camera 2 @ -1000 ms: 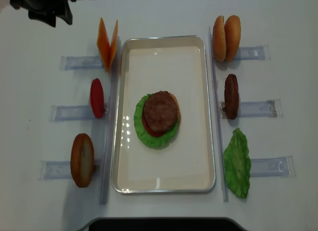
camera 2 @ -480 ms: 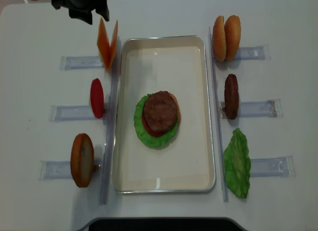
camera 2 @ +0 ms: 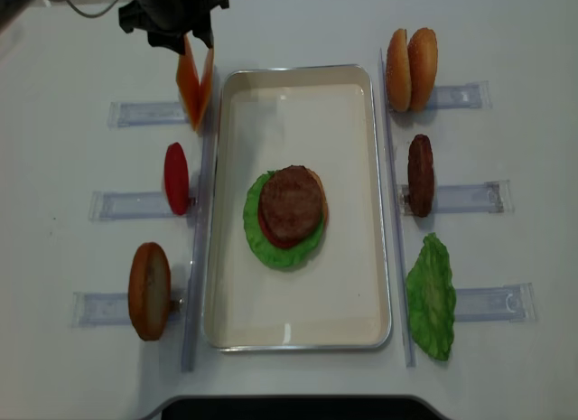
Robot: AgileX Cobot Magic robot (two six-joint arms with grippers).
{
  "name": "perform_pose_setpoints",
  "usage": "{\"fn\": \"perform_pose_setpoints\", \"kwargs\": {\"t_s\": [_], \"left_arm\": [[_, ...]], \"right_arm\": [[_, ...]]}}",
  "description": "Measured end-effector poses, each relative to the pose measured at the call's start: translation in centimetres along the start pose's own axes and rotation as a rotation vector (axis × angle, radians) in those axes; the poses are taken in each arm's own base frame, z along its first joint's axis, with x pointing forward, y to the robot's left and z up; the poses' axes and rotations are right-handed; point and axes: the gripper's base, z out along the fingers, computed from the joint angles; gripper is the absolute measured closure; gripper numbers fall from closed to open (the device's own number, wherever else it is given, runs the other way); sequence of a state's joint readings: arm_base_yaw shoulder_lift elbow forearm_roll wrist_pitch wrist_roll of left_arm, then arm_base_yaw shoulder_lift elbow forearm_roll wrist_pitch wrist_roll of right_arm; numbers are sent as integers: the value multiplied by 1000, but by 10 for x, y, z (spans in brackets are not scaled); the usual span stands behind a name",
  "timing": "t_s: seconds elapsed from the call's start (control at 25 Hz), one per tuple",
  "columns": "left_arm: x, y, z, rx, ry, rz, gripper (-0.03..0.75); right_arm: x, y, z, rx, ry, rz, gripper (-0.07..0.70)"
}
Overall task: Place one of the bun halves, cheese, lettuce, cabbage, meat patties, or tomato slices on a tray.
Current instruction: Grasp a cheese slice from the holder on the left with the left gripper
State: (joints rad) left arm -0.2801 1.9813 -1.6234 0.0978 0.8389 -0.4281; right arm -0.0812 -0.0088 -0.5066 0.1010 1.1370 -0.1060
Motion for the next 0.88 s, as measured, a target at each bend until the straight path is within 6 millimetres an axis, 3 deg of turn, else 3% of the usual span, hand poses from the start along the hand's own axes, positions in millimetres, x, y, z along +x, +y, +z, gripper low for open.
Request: {"fn": "perform_pose_setpoints", "kwargs": {"t_s": [0.2, 0.48, 0.56, 0.64, 0.72, 0.88], "left_arm": [[2, -1, 22, -1, 12, 3, 334], [6, -1, 36, -14, 45, 15, 344], [9, 0, 38, -24, 68, 19, 414], [10, 1, 38, -36, 87, 28, 575], [11, 2, 36, -44, 99, 43, 659], [7, 0, 15, -15, 74, 33, 686]], "right_arm": [[0, 0, 0, 0, 0, 0, 230], [0, 0, 0, 0, 0, 0, 230], [0, 0, 0, 0, 0, 0, 230], [0, 0, 0, 0, 0, 0, 230], [0, 0, 0, 0, 0, 0, 230], [0, 0, 0, 0, 0, 0, 230]]}}
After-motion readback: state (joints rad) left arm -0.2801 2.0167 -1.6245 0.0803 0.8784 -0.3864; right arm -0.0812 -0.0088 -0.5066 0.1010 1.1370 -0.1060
